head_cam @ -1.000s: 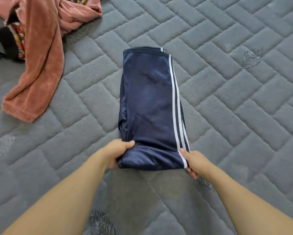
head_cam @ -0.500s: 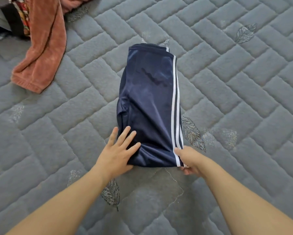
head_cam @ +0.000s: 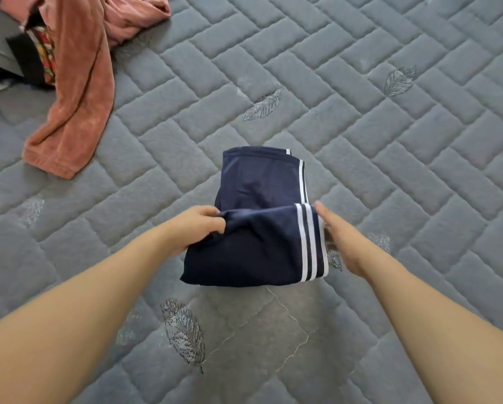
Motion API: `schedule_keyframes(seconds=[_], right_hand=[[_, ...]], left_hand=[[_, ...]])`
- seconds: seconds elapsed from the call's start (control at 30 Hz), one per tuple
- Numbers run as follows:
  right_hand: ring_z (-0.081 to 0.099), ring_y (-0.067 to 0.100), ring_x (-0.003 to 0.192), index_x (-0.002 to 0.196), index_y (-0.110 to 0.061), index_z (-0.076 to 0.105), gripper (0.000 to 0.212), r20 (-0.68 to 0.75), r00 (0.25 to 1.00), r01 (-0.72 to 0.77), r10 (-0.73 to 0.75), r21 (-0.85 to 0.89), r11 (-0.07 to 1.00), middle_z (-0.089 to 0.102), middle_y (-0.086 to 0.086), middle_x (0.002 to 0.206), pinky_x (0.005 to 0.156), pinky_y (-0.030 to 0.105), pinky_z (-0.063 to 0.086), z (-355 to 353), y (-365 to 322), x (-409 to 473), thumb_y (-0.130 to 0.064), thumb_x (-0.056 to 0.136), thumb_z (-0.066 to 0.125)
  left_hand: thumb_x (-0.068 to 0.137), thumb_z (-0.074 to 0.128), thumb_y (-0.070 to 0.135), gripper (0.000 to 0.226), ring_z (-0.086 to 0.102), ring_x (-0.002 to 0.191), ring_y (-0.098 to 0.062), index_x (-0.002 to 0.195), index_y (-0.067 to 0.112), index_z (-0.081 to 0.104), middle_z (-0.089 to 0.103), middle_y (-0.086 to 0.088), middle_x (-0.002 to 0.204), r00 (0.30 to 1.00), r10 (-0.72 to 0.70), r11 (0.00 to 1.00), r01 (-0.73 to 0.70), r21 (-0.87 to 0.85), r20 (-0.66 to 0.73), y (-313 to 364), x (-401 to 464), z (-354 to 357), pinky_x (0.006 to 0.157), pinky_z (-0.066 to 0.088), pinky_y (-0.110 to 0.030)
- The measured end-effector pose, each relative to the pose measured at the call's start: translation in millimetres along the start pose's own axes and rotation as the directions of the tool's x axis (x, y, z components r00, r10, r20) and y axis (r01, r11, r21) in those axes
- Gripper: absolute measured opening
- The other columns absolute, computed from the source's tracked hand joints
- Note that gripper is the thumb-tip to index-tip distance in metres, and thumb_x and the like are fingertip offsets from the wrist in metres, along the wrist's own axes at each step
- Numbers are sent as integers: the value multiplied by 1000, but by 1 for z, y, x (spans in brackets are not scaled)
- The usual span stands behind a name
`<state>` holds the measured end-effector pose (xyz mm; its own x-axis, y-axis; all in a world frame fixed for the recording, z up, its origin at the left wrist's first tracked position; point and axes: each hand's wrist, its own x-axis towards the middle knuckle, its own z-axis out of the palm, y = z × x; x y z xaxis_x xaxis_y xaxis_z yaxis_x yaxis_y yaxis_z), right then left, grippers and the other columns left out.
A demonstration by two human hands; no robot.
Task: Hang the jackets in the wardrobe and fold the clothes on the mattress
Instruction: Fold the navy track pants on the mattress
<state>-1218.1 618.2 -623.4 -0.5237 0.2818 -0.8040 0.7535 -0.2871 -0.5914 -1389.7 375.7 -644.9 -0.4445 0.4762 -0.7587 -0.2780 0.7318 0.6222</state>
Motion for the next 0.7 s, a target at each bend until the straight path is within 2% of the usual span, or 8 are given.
schedule_keyframes(seconds=[0.1, 0.17, 0.27, 0.33, 0.37, 0.47, 0.57, 0.7], right_hand=[[73, 13, 84, 114, -19, 65, 32, 55, 997, 65, -60, -96, 993, 76, -2, 99, 63, 23, 54, 14, -11, 19, -40, 91, 65], [71, 20, 88, 115, -12, 60, 25, -150, 970, 182, -193, -85, 980, 72, 6, 103, 68, 30, 55, 17, -24, 46, -19, 91, 65], [64, 20, 97, 109, -17, 57, 14, -389, 853, 351, -348, -66, 934, 66, -1, 103, 78, 34, 52, 21, -50, 84, -20, 95, 57], [57, 20, 103, 111, -20, 53, 16, -453, 806, 325, -381, -199, 924, 58, 1, 113, 89, 35, 46, 24, -55, 111, -28, 97, 52], [53, 23, 106, 115, -20, 51, 21, -471, 798, 266, -375, -282, 922, 53, 4, 120, 91, 35, 41, 27, -54, 123, -33, 98, 49], [48, 36, 113, 122, -15, 42, 31, -534, 758, 98, -374, -474, 875, 48, 13, 126, 92, 42, 39, 41, -49, 148, -38, 101, 41], [52, 39, 110, 118, -11, 39, 31, -579, 686, 136, -442, -494, 859, 54, 14, 121, 87, 47, 43, 48, -49, 166, -38, 102, 37], [55, 39, 104, 115, -10, 40, 36, -628, 594, 89, -503, -570, 817, 57, 15, 119, 76, 44, 40, 52, -45, 187, -43, 103, 31]], left_hand=[[66, 67, 25, 10, 59, 69, -18, 75, 22, 69, 64, -5, 72, 993, 78, 981, -93, -168, -89, 26, 15, -16, 60, 45, -28], [68, 73, 22, 10, 61, 74, -20, 77, 20, 71, 66, -7, 76, 968, 133, 928, -196, -316, -211, 45, 34, -26, 69, 48, -32], [76, 79, 37, 34, 68, 87, -17, 100, 15, 69, 73, -3, 94, 906, 132, 839, -318, -441, -401, 64, 70, -42, 83, 54, -37], [69, 80, 52, 64, 68, 99, -19, 116, 12, 63, 71, -6, 109, 899, 107, 878, -285, -383, -424, 67, 89, -43, 89, 56, -39], [68, 81, 50, 62, 68, 97, -19, 114, 13, 63, 70, -5, 107, 908, 112, 912, -256, -322, -404, 64, 98, -41, 86, 56, -38], [84, 71, 24, 13, 63, 81, -11, 87, 26, 59, 66, 6, 87, 865, 159, 957, -253, -141, -477, 52, 124, -33, 65, 49, -26], [94, 60, 21, 13, 57, 79, 0, 87, 29, 52, 61, 11, 88, 764, 206, 926, -354, -130, -612, 55, 148, -34, 67, 41, -18], [101, 51, 28, 9, 49, 79, 5, 104, 21, 47, 53, 15, 90, 819, 142, 972, -222, -79, -556, 54, 181, -30, 72, 36, -23]])
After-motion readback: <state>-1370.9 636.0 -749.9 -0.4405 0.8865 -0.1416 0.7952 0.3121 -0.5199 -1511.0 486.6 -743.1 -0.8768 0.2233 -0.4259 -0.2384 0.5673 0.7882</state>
